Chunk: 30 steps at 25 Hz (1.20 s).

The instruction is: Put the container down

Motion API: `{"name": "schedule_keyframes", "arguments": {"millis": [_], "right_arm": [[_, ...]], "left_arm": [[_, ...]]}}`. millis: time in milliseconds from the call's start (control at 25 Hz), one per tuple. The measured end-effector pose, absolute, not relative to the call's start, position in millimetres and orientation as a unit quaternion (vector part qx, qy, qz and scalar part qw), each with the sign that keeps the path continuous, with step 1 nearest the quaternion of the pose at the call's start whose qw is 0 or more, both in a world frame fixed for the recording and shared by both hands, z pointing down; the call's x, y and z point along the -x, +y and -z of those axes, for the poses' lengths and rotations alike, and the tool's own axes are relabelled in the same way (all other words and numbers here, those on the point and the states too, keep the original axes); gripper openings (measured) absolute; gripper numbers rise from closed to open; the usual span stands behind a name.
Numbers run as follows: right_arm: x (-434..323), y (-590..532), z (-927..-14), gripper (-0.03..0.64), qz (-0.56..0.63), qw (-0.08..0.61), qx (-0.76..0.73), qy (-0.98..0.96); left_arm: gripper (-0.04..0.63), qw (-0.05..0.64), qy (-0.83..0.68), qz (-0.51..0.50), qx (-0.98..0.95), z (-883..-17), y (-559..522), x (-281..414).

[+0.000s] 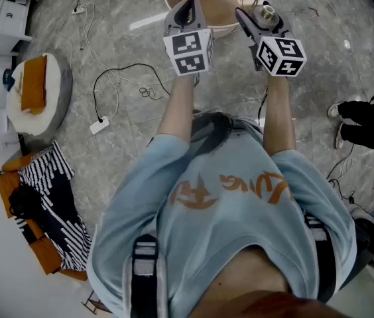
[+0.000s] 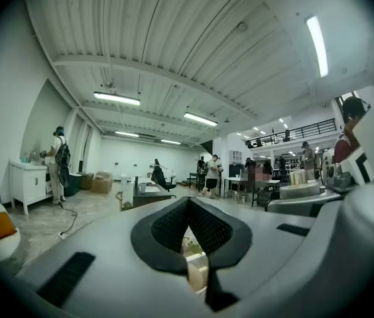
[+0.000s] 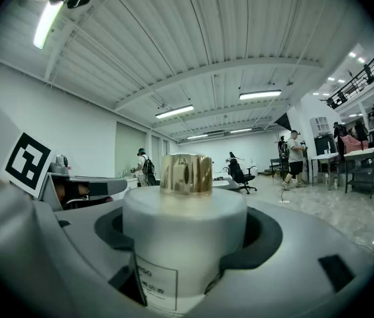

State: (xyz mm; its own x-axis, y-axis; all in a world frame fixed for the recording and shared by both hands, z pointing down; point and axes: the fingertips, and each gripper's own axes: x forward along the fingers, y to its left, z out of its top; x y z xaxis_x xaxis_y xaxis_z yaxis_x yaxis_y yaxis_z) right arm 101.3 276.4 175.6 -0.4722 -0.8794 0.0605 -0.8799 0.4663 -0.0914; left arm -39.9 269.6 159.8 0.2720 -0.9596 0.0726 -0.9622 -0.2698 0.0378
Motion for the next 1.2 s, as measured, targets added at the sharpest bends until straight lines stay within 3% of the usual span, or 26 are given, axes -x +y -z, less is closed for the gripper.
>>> {"name": "schedule_keyframes", "arguments": {"millis": [1200], "right_arm": [[-142.1,260.4,-188.8,0.359,-0.107,-0.005,-0.526,-0.844]], "left_arm": [[0.026,0.055,-0.630,-0.029,-0.774,-174.2,274.1,46.6]]}}
